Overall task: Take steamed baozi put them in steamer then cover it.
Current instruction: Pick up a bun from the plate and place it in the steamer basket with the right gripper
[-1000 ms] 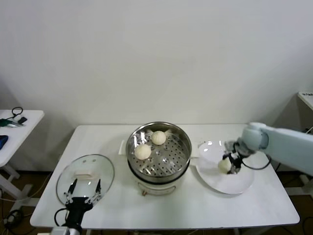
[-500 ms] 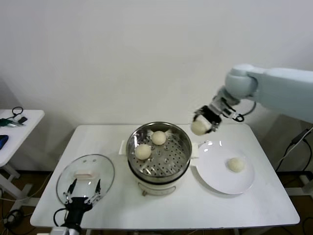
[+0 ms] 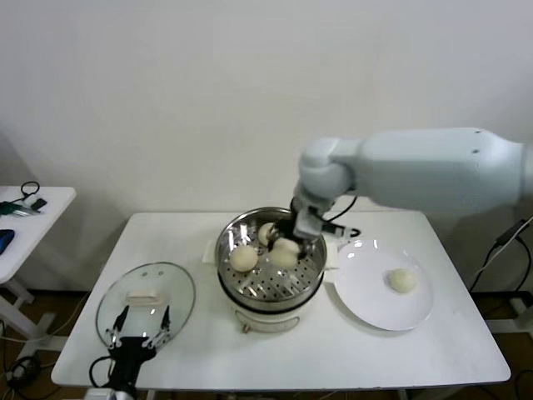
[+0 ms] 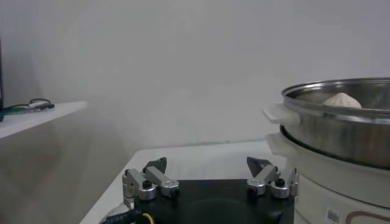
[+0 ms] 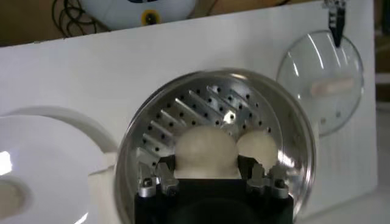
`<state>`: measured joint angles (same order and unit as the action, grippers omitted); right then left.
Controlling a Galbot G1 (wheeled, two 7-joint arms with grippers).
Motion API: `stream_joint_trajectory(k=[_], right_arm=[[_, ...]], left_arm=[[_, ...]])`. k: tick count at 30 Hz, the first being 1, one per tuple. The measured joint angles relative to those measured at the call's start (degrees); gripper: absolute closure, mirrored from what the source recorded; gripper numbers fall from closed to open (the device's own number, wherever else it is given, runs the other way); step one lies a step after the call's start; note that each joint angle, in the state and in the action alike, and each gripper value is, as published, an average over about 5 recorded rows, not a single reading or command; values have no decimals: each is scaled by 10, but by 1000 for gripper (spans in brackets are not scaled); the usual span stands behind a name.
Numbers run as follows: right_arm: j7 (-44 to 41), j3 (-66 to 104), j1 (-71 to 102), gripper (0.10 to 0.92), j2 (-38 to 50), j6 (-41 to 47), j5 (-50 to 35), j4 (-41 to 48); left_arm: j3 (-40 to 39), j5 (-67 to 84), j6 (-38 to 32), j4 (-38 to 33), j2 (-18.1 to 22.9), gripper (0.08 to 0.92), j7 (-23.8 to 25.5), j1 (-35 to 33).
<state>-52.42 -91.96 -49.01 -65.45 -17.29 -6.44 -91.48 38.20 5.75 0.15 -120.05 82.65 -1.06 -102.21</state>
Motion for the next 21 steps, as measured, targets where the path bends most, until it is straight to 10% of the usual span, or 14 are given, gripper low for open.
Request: stream_joint_trajectory(k=[21], right_arm=[[17, 2, 96, 247, -80, -13, 69, 65]], left_arm=[[4, 4, -2, 1, 2, 177, -1, 0]])
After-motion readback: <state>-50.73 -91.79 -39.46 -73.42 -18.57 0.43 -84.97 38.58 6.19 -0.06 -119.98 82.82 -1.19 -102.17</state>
